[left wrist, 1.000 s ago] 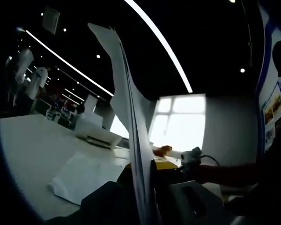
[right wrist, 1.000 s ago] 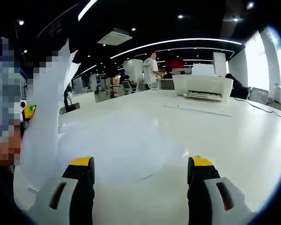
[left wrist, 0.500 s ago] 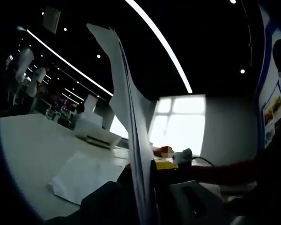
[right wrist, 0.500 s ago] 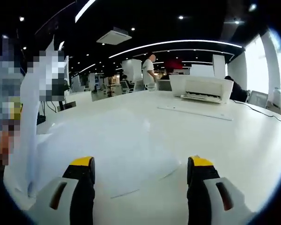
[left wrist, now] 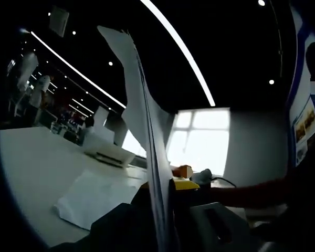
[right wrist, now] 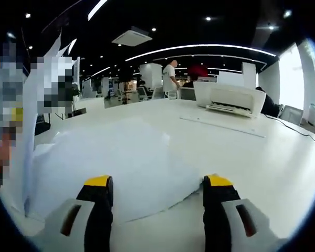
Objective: Organize the stack of printing papers by aligning and flattening the scattered papers on the table
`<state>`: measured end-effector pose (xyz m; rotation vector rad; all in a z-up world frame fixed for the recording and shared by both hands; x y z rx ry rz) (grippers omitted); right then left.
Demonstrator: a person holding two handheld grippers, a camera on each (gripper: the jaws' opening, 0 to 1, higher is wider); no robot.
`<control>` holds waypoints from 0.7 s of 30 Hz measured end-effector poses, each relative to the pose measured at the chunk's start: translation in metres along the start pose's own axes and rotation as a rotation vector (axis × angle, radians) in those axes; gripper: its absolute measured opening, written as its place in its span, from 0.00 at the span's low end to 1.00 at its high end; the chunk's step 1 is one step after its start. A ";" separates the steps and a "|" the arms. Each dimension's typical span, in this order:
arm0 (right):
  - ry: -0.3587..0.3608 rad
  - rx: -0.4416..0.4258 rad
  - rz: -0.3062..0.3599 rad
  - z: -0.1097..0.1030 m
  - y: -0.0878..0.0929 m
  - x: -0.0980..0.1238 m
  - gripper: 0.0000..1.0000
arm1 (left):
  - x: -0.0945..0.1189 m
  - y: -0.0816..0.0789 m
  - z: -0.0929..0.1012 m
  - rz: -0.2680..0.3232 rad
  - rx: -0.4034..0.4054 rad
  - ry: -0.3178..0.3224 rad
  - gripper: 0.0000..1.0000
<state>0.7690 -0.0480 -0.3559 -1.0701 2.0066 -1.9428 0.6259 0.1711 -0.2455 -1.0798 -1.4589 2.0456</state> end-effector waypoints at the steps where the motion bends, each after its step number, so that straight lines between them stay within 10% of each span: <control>1: 0.002 -0.002 -0.001 0.001 0.000 -0.001 0.60 | 0.000 0.000 0.000 0.000 0.000 0.000 0.06; 21: -0.102 0.044 -0.006 -0.026 -0.003 0.003 0.18 | 0.000 0.000 0.001 0.000 0.000 -0.002 0.06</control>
Point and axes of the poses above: the point that each gripper's makers call its tool centre point, and the gripper's own axes: x roughly backward along the fingers, z roughly to its right, y roughly out of its underside, the point moved 1 cm from there along x, roughly backward along the fingers, and after that the axes turned 8 degrees about -x, right-handed, at the moved point
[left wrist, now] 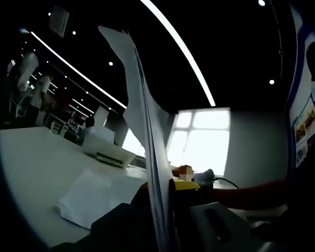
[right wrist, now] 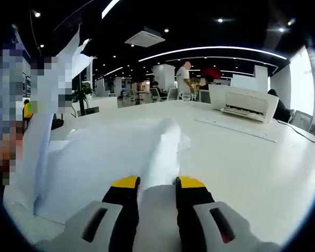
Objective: Organize the stack of printing papers by aligning and flattening the scattered papers on the table
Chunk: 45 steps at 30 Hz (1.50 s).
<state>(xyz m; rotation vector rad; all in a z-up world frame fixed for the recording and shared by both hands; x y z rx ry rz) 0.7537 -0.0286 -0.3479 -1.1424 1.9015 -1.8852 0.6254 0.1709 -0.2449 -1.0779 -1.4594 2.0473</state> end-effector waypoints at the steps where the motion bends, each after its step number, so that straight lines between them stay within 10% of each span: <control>1: -0.014 0.002 -0.003 -0.003 0.001 0.000 0.14 | 0.000 0.000 0.000 0.000 0.000 0.000 0.06; 15: -0.045 0.010 0.006 -0.016 0.003 0.007 0.01 | -0.001 0.000 0.000 0.000 0.004 0.002 0.06; 21: -0.064 0.057 0.198 -0.023 -0.026 0.026 0.00 | -0.001 -0.001 0.001 0.005 0.010 0.002 0.06; 45: -0.088 0.033 0.526 -0.033 -0.121 0.121 0.00 | 0.000 -0.002 0.002 0.013 0.016 0.002 0.06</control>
Point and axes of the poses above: the point that each gripper's makers call its tool centre point, and the gripper's own axes: x roughly backward along the fingers, z roughly to its right, y roughly out of its underside, the point moved 1 cm from there along x, roughly backward along the fingers, and after that the axes turned 8 degrees about -x, right-handed, at the moved point
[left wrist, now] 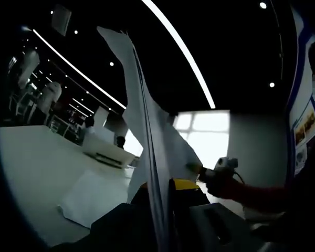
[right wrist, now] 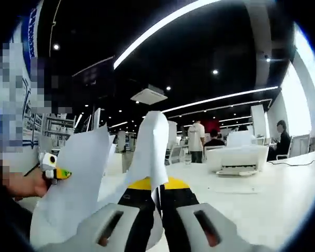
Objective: Organize the stack of printing papers by aligning and flattening the scattered papers on the table
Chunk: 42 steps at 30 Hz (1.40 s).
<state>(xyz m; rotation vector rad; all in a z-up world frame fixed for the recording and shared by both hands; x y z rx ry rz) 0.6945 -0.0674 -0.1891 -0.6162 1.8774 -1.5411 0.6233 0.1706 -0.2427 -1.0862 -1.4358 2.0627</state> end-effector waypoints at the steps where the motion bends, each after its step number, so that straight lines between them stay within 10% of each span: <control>1: 0.002 -0.001 -0.006 -0.001 -0.005 0.004 0.00 | 0.000 0.000 0.000 0.000 0.000 0.000 0.06; 29: -0.069 0.181 0.108 -0.047 -0.117 0.072 0.00 | -0.003 0.011 0.007 -0.047 -0.037 0.044 0.06; 42: -0.107 0.194 0.141 -0.070 -0.131 0.103 0.00 | -0.002 0.012 0.006 -0.046 -0.038 0.050 0.06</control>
Point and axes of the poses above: the point that each gripper's makers call its tool centre point, and the gripper's own axes: x roughly backward along the fingers, z roughly to its right, y roughly out of its underside, the point moved 1 cm from there along x, roughly backward along the fingers, and after that the axes turned 8 degrees about -x, right-handed, at the moved point
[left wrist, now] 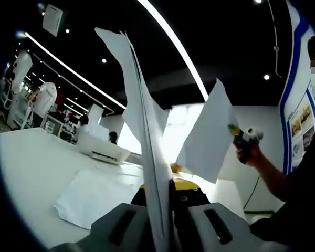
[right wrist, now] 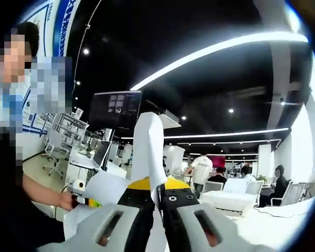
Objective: Organize the stack of printing papers by aligning and flattening the scattered papers on the table
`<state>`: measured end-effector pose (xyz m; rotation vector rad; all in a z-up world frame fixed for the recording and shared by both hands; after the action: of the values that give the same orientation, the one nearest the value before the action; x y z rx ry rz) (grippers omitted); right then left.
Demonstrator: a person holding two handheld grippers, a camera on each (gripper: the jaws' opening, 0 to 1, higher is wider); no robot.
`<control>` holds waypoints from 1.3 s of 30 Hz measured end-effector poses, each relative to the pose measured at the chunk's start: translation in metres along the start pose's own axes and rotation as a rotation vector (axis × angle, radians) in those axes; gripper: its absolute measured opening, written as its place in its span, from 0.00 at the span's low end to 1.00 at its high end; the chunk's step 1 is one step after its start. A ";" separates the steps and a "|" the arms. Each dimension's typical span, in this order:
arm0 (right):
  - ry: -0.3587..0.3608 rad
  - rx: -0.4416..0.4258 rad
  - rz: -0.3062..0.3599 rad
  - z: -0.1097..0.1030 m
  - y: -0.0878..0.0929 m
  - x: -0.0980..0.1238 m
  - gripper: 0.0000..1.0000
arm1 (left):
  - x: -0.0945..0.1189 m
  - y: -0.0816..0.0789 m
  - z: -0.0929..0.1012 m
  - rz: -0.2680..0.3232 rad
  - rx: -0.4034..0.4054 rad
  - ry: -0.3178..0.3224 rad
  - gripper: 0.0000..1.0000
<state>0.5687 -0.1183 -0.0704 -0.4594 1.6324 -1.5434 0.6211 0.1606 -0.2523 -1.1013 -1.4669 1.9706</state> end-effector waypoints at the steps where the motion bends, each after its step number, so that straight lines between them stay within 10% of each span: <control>1: -0.003 0.003 -0.001 -0.002 0.000 0.001 0.00 | 0.000 0.000 0.000 0.000 0.000 0.000 0.06; 16: -0.130 -0.076 -0.085 -0.039 0.005 0.005 0.00 | 0.000 -0.002 0.002 0.006 0.003 0.003 0.06; 39: -0.226 -0.109 -0.380 -0.031 0.073 -0.035 0.00 | -0.006 -0.008 0.020 0.029 0.040 0.098 0.07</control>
<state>0.5861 -0.0588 -0.1318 -1.0137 1.5160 -1.6061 0.6074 0.1475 -0.2410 -1.1910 -1.3620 1.9285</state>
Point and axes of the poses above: the point that each gripper's makers call its tool centre point, and the gripper's own axes: x roughly backward along the fingers, z roughly to its right, y roughly out of its underside, the point moved 1 cm from there along x, roughly backward along the fingers, and after that the axes turned 8 degrees about -x, right-handed, at the moved point
